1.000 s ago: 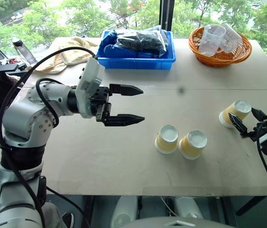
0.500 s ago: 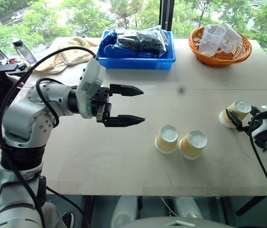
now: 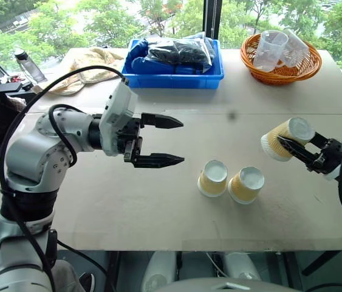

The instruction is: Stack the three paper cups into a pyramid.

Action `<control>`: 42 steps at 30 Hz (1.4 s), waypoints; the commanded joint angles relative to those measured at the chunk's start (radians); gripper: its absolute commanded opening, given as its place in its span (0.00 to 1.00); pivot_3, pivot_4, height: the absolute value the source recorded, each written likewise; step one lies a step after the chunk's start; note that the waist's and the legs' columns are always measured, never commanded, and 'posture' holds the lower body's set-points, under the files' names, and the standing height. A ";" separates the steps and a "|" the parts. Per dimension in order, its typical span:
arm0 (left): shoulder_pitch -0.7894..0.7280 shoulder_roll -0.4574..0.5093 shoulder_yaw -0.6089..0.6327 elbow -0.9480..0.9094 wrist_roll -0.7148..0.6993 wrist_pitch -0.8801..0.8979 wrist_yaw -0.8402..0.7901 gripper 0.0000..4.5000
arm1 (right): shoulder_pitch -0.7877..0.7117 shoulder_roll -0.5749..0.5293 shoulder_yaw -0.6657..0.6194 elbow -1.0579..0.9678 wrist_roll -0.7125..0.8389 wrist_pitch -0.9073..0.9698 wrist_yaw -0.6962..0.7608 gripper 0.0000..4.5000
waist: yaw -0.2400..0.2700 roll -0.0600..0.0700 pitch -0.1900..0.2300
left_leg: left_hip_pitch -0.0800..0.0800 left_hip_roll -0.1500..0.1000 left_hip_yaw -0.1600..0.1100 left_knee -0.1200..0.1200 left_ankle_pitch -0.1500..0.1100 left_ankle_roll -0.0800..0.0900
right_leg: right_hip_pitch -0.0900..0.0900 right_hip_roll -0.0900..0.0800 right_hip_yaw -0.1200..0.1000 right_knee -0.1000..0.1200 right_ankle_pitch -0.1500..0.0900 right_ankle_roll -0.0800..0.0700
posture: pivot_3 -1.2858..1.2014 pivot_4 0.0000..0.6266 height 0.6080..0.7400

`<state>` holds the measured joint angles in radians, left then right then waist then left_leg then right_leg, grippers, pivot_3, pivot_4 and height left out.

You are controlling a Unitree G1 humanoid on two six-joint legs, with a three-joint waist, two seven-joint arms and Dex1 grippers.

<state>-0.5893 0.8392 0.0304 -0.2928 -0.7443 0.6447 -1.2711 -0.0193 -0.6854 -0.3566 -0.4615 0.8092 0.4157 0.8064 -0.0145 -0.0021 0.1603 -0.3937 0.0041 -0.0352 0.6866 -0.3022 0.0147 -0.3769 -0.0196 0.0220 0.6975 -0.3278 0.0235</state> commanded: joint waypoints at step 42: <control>-0.021 0.002 -0.010 0.014 0.031 -0.034 -0.056 1.00 | 0.069 -0.089 0.063 -0.308 0.071 0.106 -0.019 0.98 | 0.001 -0.001 0.000 | -0.001 -0.001 -0.001 0.001 0.000 0.000 | 0.000 -0.001 -0.001 0.000 0.000 0.000 | 0.52 0.24 1.00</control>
<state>-0.6102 0.8349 0.0187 -0.2650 -0.7103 0.6250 -1.3093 0.0229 -0.7560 -0.2418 -0.7042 0.8395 0.5187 0.7799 -0.0131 -0.0036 0.1602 -0.3947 0.0032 -0.0361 0.6878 -0.3021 0.0146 -0.3769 -0.0202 0.0210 0.6970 -0.3278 0.0236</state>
